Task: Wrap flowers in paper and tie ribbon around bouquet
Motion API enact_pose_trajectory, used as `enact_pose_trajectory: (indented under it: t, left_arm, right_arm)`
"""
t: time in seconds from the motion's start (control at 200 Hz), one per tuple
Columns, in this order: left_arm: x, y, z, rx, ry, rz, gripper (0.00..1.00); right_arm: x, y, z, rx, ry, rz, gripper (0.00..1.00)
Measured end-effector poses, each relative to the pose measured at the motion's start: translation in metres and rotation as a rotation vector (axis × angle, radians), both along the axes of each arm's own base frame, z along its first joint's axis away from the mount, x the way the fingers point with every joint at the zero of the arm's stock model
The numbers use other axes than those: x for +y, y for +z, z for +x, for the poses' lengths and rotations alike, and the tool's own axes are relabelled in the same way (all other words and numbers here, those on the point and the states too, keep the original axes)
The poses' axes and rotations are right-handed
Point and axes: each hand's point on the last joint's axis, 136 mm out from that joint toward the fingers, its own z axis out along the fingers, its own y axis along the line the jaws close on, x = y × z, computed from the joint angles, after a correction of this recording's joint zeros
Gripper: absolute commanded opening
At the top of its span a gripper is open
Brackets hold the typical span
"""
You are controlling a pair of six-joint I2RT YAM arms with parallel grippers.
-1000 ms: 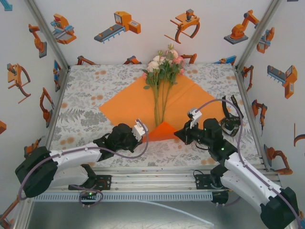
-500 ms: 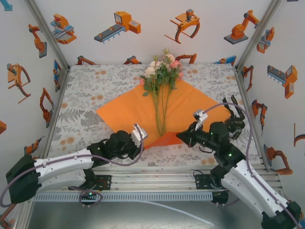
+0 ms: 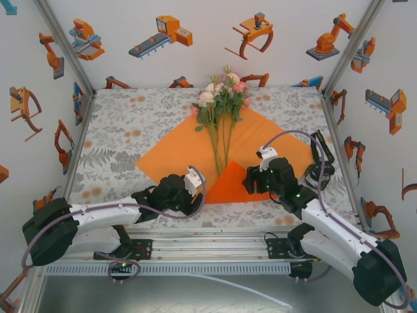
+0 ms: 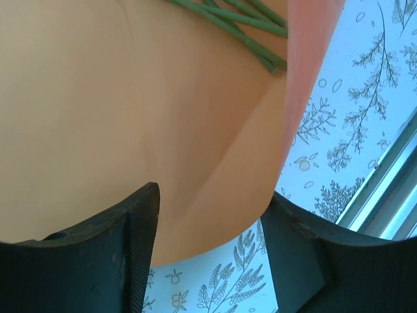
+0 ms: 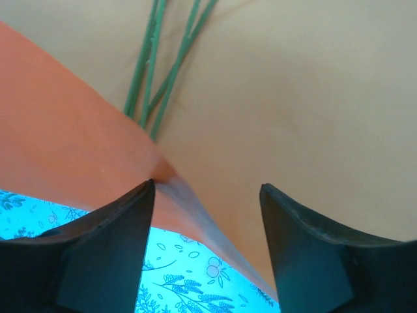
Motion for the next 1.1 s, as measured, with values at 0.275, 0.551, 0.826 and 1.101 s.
enact_pose_trajectory:
  t: [0.275,0.551,0.826,1.101]
  left_arm:
    - [-0.007,0.004,0.017,0.029,0.017,-0.041,0.53]
    - [-0.024,-0.012,0.027,0.106,0.014,-0.063,0.11]
    - [-0.023,-0.012,0.039,0.115,0.049,-0.078,0.00]
    - [-0.017,-0.001,0.053,0.102,0.137,-0.154,0.00]
  right_arm:
    - [-0.021,-0.025,-0.005,0.154,-0.092,0.001,0.56]
    - [-0.030,-0.046,0.011,0.312,-0.185,0.036,0.00]
    - [-0.040,-0.029,0.018,0.244,-0.245,0.052,0.00]
    - [-0.055,-0.012,0.023,0.184,-0.316,0.086,0.00]
